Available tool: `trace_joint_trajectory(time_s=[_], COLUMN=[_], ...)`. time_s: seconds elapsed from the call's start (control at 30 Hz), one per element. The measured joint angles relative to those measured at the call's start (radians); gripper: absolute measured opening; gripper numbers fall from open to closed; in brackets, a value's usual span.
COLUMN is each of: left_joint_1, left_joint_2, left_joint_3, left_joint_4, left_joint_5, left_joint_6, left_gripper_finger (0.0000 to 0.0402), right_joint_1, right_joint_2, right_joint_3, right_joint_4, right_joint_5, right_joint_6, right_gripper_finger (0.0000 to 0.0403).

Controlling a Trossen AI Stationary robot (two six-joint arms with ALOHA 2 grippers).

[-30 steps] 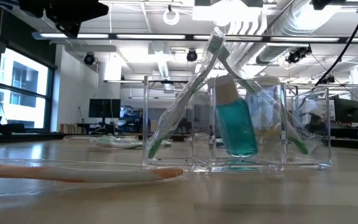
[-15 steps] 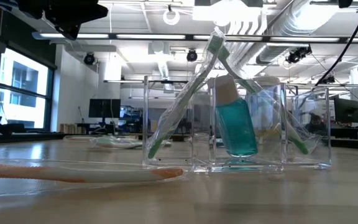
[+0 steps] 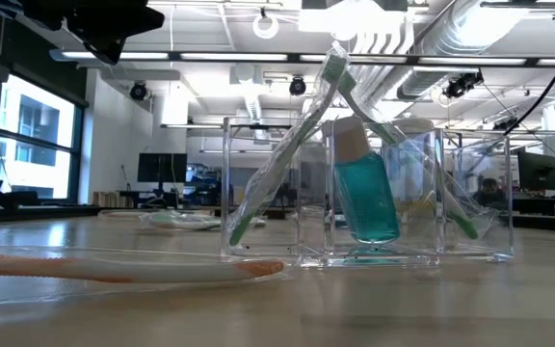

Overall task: Pick & Place toothbrushing station
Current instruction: Put the right blue mouthwash into the transparent organizer

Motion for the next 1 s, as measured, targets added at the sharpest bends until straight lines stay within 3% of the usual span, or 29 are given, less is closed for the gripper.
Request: trace_joint_trajectory(time_s=[0.17, 0.6, 1.0], left_joint_1=[0.0, 0.0, 0.0], left_joint_2=[0.0, 0.0, 0.0], left_joint_3=[0.0, 0.0, 0.0], left_joint_4=[0.001, 0.001, -0.004], left_joint_5=[0.0, 0.001, 0.002], left_joint_6=[0.0, -0.009, -0.011], left_gripper_finger=[0.0136, 0.0136, 0.0136], right_joint_1=[0.034, 0.165, 0.225], right_joint_2=[-0.018, -0.015, -0.015], right_joint_3=[-0.087, -0.197, -0.267], right_joint_4=[0.025, 0.199, 0.316], right_joint_5=[-0.097, -0.146, -0.121], right_joint_6=[0.047, 0.237, 0.326], right_gripper_finger=[0.0216, 0.0215, 0.0215])
